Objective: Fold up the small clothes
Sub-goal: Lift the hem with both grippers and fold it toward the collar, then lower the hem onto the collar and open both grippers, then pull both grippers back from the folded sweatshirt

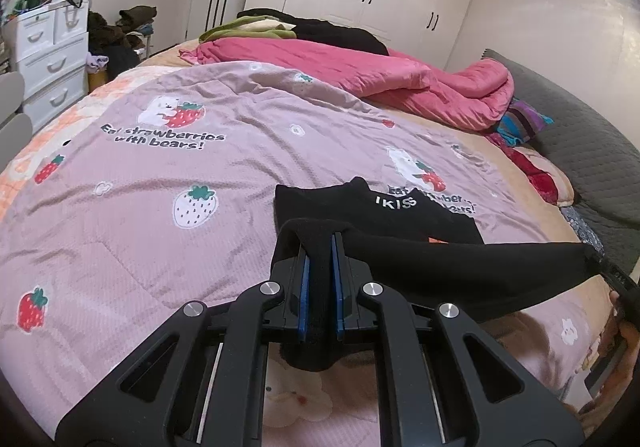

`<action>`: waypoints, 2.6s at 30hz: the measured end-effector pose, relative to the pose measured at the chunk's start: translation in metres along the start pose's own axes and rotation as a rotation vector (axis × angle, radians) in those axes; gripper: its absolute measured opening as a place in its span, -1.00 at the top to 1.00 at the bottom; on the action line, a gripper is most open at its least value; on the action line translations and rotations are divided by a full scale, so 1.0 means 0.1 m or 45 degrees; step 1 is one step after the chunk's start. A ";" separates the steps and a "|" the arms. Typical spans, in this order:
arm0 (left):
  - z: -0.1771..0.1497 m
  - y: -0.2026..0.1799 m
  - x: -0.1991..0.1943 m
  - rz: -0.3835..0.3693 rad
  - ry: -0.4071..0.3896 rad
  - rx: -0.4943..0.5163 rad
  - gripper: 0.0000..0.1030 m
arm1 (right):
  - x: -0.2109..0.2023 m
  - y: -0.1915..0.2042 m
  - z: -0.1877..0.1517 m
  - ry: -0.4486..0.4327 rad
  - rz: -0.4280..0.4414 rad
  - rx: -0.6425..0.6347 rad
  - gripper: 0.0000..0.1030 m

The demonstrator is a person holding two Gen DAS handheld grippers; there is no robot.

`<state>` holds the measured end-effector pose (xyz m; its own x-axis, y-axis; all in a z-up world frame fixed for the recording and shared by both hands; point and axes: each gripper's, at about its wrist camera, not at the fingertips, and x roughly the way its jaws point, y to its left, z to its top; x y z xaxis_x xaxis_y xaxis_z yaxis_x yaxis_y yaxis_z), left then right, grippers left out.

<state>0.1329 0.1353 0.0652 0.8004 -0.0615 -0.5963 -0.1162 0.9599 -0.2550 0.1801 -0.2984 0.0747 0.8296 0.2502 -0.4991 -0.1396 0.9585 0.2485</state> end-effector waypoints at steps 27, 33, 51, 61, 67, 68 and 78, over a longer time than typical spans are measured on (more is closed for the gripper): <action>0.16 0.11 0.43 0.071 0.015 0.034 0.93 | 0.61 0.04 0.14 0.042 -0.067 -0.076 0.86; 0.18 0.15 0.57 0.082 0.034 0.019 0.93 | 0.82 0.04 0.16 0.067 -0.072 -0.080 0.86; 0.15 0.28 1.18 0.199 0.112 0.010 0.76 | 1.62 0.09 0.02 0.227 -0.147 -0.143 0.68; 0.08 0.01 0.86 0.195 0.058 0.155 0.69 | 1.32 0.00 0.03 0.171 -0.105 -0.144 0.34; -0.36 -0.25 0.86 0.157 0.177 0.335 0.70 | 1.22 0.24 -0.22 0.240 0.012 -0.344 0.57; -0.44 -0.27 0.92 0.158 0.211 0.357 0.71 | 1.24 0.26 -0.28 0.261 0.024 -0.360 0.58; -0.53 -0.30 1.31 0.252 0.257 0.409 0.70 | 1.78 0.38 -0.62 0.443 -0.048 -0.372 0.57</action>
<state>0.2103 0.0834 -0.0460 0.6462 0.1105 -0.7552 -0.0411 0.9931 0.1102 0.2892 -0.2085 -0.0560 0.6132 0.1976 -0.7648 -0.3009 0.9536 0.0052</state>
